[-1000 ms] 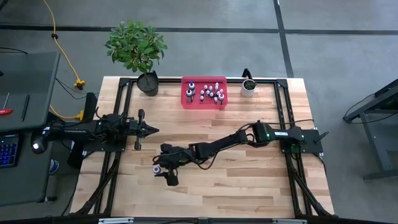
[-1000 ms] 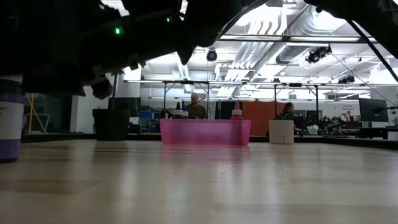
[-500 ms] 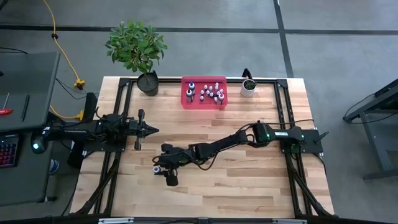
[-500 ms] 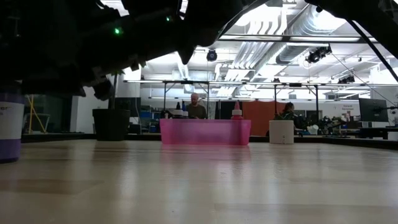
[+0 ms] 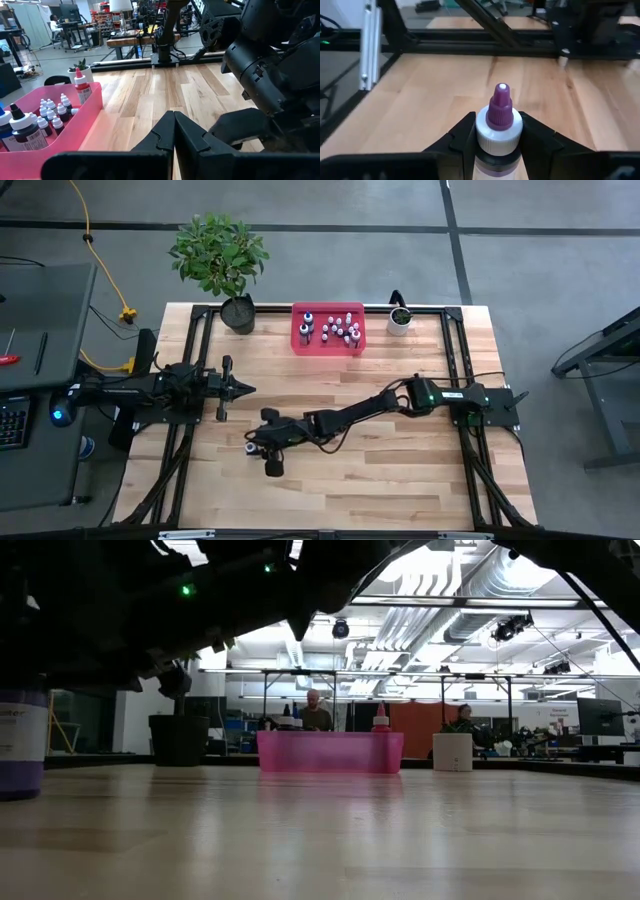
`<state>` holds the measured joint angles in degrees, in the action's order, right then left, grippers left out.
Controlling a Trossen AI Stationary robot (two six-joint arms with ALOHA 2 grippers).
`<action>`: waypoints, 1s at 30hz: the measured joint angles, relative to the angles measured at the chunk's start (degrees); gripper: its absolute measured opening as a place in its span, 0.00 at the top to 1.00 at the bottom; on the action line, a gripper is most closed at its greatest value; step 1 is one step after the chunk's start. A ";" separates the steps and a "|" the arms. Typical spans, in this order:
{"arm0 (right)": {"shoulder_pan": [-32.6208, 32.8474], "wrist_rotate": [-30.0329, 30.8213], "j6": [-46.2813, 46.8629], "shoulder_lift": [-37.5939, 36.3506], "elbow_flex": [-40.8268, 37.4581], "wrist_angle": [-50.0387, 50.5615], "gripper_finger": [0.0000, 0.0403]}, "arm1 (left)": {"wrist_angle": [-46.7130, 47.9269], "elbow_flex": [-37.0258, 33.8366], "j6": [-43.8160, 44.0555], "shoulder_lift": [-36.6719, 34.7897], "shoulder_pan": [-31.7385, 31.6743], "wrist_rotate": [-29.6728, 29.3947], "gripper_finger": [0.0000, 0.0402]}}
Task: Pick & Place food coloring
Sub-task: Put the large violet food coloring bottle into the red bin
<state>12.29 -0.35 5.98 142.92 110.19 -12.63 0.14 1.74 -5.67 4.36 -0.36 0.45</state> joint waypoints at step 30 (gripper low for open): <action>-6.40 53.14 18.02 -26.34 -0.07 37.98 0.72 | 0.02 0.00 0.00 0.00 0.00 0.00 1.00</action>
<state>5.89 52.79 24.00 116.58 110.13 25.35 0.16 1.74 -5.67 4.36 -0.36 0.45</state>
